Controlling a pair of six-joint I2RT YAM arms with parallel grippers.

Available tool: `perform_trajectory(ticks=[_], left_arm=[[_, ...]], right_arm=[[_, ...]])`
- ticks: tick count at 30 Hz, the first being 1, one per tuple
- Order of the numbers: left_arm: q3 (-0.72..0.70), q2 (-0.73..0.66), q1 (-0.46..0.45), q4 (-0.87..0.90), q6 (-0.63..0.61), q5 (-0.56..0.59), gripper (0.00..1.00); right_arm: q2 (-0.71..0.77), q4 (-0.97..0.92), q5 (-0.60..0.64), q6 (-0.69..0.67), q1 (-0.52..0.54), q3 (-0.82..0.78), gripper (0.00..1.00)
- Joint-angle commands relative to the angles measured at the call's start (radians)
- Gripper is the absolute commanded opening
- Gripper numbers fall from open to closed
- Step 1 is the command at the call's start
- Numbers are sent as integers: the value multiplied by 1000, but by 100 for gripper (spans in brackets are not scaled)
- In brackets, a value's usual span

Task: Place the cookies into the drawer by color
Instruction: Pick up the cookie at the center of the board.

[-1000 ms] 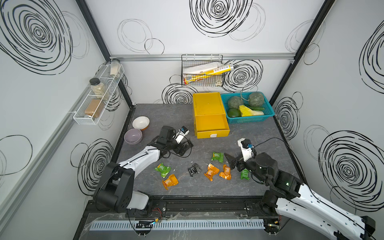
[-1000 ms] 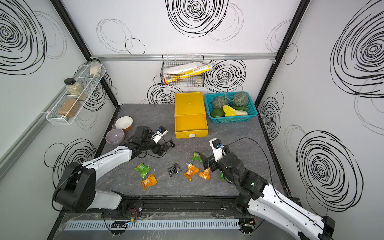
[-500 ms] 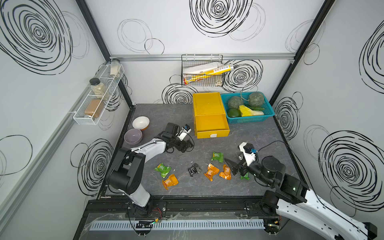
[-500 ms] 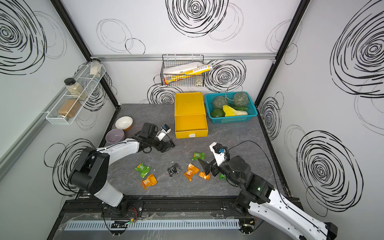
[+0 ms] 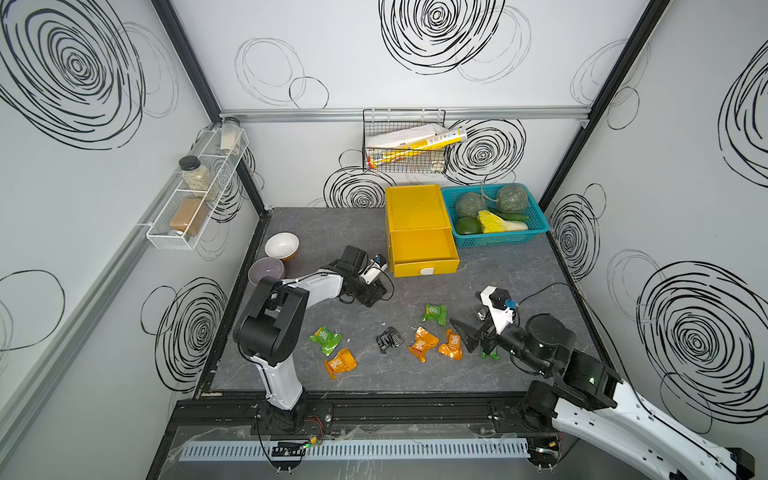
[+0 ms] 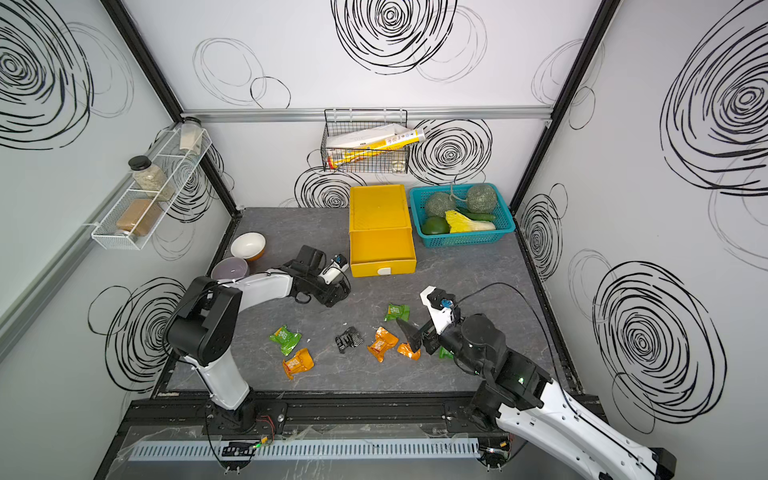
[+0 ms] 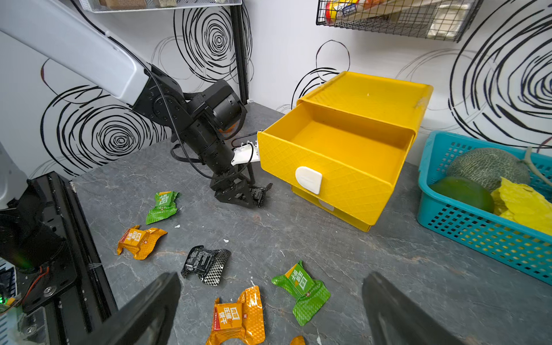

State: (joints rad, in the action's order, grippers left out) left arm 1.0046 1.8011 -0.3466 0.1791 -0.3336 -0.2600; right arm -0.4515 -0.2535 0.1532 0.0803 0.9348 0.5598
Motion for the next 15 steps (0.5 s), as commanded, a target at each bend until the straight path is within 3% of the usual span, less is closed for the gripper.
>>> perform_trajectory(ticks=[1, 7, 15], left_arm=[[21, 24, -3, 9, -9, 6, 76], [41, 69, -5, 35, -13, 13, 62], [0, 18, -5, 3, -7, 28, 43]], right_arm=[[8, 26, -11, -10, 5, -8, 100], [8, 26, 8, -7, 6, -9, 100], [7, 25, 23, -4, 5, -9, 100]])
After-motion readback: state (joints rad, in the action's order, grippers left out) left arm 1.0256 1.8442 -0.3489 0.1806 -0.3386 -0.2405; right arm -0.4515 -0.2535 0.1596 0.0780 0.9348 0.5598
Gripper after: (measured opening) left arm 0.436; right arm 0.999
